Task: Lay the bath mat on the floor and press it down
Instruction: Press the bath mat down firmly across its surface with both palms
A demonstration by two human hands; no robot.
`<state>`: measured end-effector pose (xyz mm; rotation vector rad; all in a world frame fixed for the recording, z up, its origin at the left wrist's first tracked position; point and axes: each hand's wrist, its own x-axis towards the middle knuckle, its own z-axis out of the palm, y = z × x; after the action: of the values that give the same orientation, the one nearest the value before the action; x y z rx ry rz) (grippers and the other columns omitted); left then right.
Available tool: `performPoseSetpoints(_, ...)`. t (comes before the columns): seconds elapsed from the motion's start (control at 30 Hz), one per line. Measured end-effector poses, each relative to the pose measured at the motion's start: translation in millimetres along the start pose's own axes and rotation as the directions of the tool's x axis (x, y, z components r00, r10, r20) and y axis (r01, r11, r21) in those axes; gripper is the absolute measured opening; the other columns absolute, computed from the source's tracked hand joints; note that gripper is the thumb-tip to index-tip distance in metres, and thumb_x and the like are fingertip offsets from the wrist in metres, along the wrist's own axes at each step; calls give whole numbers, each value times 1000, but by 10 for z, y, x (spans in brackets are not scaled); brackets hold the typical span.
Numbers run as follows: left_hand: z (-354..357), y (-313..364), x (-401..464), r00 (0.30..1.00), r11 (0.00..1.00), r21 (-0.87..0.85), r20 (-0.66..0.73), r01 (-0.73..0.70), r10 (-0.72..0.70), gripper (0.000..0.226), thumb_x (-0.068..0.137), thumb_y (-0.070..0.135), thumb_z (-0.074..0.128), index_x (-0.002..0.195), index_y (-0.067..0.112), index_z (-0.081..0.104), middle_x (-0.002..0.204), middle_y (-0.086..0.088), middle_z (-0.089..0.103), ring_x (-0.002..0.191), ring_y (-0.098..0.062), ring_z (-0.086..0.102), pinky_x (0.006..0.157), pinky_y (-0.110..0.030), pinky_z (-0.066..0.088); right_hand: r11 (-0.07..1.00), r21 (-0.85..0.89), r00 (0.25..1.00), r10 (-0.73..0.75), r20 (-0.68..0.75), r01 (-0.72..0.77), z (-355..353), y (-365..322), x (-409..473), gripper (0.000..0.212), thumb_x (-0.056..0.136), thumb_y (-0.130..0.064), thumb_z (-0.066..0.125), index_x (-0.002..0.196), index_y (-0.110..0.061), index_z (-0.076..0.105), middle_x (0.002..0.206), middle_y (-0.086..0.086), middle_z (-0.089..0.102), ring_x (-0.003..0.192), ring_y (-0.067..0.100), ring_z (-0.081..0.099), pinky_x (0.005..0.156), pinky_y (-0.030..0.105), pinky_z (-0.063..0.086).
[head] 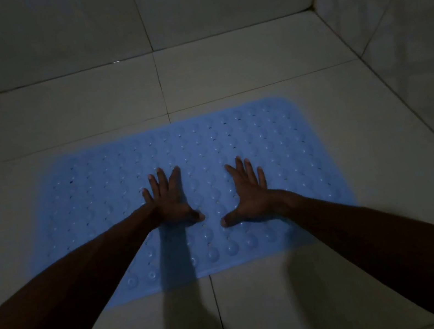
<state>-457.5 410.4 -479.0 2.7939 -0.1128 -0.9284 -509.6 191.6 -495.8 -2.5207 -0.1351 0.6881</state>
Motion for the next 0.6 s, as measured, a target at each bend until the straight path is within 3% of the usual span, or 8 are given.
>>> performPoseSetpoints(0.2,40,-32,-39,1000,1000,-6,-18,-26,26,135,59,67,76,149,34,-19,153,-9,-35,139,-31,-33,114,-54,-13,995,-95,999,23,28,-20,-24,-73,-19,148,58,-64,83,151,-22,-26,152,8,-42,137,27,-42,113,52,-25)
performPoseSetpoints(0.4,105,-17,-145,997,997,68,63,-47,42,152,44,80,73,145,31,-30,147,-10,-43,135,-34,-39,111,-53,-18,989,-151,1000,4,8,-3,21,-174,-89,137,70,-57,79,148,-27,-30,151,8,-44,137,34,-41,112,59,-21)
performPoseSetpoints(0.6,71,2,-208,992,991,90,86,-95,88,154,46,77,75,144,27,-32,146,-12,-44,134,-36,-39,111,-55,-18,993,-112,997,-35,-67,27,131,-191,-205,123,80,-49,73,150,-30,-26,154,4,-40,140,28,-38,114,56,-20)
